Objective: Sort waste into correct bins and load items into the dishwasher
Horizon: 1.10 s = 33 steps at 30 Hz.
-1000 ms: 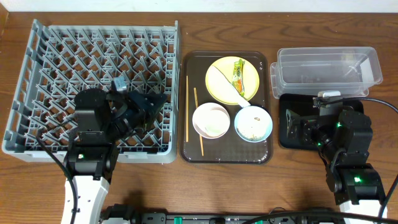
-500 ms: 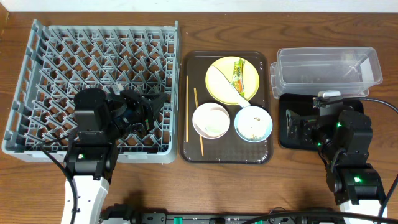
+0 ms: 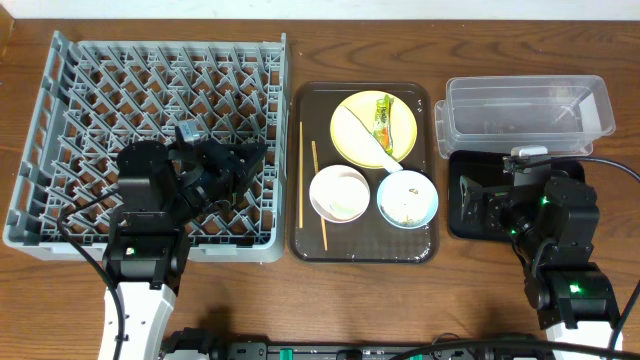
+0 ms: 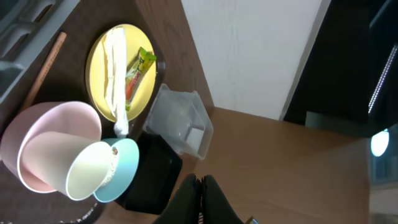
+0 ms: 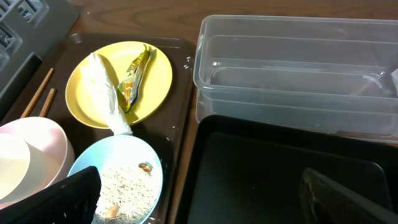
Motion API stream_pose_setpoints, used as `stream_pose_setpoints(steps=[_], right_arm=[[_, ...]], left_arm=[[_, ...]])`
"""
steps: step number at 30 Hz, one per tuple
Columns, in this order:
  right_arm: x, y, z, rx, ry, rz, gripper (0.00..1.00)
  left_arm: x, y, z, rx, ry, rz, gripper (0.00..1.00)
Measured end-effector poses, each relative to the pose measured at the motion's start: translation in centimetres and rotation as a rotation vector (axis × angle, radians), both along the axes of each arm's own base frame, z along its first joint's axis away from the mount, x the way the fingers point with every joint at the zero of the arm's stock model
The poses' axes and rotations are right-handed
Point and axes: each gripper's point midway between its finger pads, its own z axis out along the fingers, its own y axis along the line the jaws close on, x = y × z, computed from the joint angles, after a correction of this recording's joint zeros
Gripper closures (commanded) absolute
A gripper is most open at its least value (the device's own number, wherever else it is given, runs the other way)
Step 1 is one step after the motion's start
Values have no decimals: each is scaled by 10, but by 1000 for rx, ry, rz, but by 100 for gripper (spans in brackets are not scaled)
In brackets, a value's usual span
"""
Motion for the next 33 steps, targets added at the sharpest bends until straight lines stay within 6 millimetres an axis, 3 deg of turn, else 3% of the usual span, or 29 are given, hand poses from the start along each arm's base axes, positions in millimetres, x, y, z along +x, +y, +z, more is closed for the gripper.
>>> stream_pose_setpoints(steps=[33], right_arm=[[0,0,0,0,0,0,1]], left_arm=[[1,0,2,11,-21,-5,93]])
